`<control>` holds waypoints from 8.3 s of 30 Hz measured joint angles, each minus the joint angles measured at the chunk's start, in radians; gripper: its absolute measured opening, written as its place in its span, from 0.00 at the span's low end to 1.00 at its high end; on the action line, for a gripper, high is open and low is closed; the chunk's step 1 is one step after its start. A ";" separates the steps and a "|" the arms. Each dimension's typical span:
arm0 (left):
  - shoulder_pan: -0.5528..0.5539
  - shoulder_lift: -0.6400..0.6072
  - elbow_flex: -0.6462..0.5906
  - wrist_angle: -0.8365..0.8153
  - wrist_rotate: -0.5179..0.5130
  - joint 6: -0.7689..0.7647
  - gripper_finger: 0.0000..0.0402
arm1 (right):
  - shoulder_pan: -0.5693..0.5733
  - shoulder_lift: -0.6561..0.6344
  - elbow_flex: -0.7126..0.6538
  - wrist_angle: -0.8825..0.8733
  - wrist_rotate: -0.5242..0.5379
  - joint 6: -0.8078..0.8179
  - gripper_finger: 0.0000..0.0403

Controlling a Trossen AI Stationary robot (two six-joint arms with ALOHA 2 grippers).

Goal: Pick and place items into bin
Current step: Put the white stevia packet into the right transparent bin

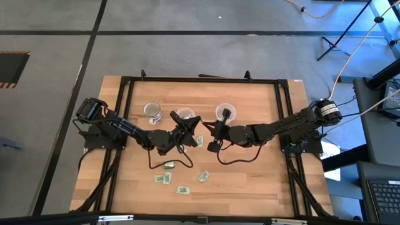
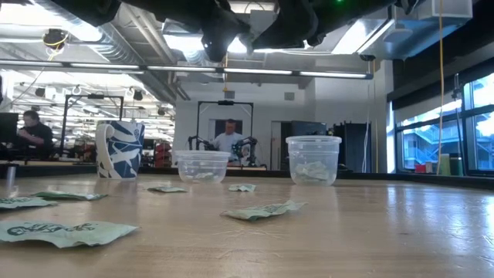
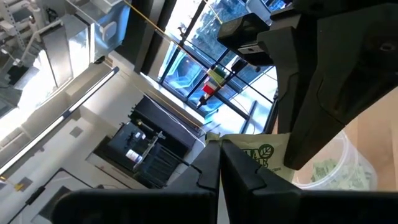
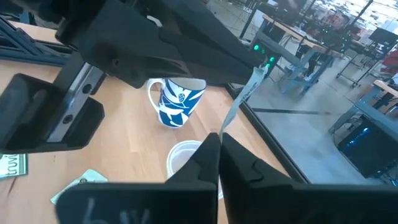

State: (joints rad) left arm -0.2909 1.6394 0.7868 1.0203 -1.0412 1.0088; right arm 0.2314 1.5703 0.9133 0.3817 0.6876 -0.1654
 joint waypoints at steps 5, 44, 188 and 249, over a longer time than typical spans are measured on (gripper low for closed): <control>0.000 0.000 0.000 -0.007 -0.003 0.000 0.06 | 0.000 0.000 0.000 -0.003 0.000 -0.019 0.01; -0.115 -0.203 -0.011 -0.274 -0.044 -0.270 0.24 | -0.428 -0.380 0.001 -0.938 -0.576 0.422 0.00; 0.096 -0.302 -0.011 -1.160 1.113 -1.101 0.23 | -0.195 0.322 0.004 -0.073 -0.715 -0.045 0.00; 0.096 -0.302 -0.011 -1.200 1.113 -1.102 0.23 | -0.416 -0.132 -0.120 -0.610 -0.470 0.110 0.16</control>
State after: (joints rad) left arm -0.1947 1.3373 0.7753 -0.1800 0.0719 -0.0929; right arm -0.1844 1.4387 0.7929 -0.2283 0.2176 -0.0555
